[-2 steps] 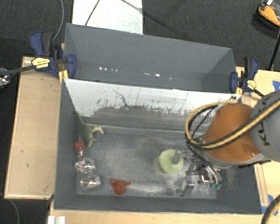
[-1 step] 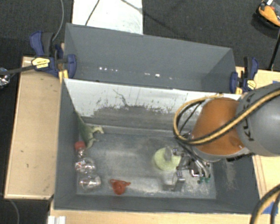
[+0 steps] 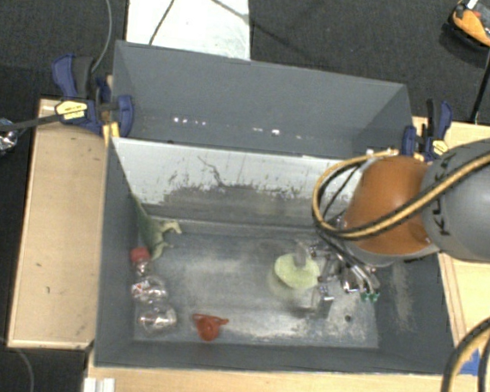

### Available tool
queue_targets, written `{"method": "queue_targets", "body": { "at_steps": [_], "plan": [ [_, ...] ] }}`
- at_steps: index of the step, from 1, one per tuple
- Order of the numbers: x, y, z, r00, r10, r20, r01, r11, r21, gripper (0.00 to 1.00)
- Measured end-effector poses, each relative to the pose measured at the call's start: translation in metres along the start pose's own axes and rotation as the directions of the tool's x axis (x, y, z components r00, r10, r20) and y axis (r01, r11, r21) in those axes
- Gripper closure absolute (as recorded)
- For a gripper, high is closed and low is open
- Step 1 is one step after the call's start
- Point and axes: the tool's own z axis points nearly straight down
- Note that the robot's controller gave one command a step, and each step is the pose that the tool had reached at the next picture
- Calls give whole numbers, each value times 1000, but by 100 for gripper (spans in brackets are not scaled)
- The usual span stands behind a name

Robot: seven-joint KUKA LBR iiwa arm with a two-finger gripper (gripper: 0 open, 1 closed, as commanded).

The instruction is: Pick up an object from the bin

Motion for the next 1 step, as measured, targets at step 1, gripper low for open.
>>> {"method": "queue_targets", "body": {
  "at_steps": [1],
  "plan": [
    [-21, -15, 2, 998, -67, -7, 67, 998, -8, 0]
  ]
}}
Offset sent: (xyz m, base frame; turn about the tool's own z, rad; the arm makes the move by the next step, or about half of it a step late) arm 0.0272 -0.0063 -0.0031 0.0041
